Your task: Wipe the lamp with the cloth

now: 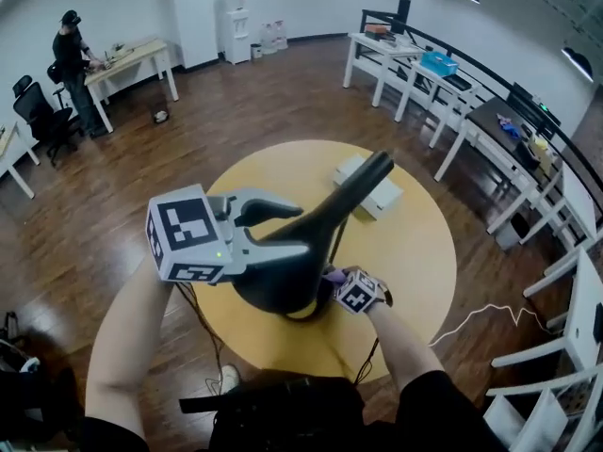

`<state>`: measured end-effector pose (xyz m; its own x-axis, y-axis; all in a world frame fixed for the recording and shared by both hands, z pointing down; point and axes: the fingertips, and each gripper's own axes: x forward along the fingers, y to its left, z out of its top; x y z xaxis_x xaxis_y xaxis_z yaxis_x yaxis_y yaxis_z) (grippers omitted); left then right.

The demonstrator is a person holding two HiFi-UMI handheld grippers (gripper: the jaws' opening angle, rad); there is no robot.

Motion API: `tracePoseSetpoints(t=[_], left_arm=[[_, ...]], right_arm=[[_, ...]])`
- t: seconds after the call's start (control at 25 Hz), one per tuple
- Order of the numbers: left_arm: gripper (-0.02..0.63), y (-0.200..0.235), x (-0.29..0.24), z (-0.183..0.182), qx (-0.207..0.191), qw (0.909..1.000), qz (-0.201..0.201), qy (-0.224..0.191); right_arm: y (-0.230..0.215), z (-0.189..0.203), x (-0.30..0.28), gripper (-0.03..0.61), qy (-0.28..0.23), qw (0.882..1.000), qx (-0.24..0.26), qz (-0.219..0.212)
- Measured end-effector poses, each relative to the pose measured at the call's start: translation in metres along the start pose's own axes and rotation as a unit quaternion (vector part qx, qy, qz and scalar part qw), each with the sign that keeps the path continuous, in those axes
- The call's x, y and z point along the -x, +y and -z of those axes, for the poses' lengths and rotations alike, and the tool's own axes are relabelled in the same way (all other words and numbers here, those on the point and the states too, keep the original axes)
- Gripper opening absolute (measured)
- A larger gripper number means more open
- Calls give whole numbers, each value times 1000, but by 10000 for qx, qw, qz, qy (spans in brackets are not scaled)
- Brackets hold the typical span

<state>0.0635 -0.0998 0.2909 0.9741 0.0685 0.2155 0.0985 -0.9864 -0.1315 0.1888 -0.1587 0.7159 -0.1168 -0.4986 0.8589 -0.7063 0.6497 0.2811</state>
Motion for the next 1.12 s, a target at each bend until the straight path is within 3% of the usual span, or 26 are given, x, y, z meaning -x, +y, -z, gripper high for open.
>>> tracePoseSetpoints(t=[0.16, 0.4, 0.6, 0.88, 0.96, 1.12], left_arm=[[212, -5, 15, 0, 66, 9963, -825, 226], [212, -18, 45, 1, 508, 9889, -1386, 167], [176, -20, 51, 4, 551, 9876, -1468, 95], [176, -18, 47, 5, 448, 9884, -1454, 21], [176, -16, 46, 3, 425, 9889, -1421, -4], [176, -13, 43, 3, 442, 9896, -1370, -71]], right_arm=[[-10, -17, -14, 99, -250, 9985, 450, -186], [6, -37, -10, 96, -410, 9950, 906, 40], [28, -41, -6, 87, -106, 9903, 1375, 160], [98, -37, 13, 86, -34, 9689, 2459, -286], [109, -39, 17, 86, -158, 9705, 2380, -359], [122, -29, 14, 86, -328, 9834, 1619, -750]])
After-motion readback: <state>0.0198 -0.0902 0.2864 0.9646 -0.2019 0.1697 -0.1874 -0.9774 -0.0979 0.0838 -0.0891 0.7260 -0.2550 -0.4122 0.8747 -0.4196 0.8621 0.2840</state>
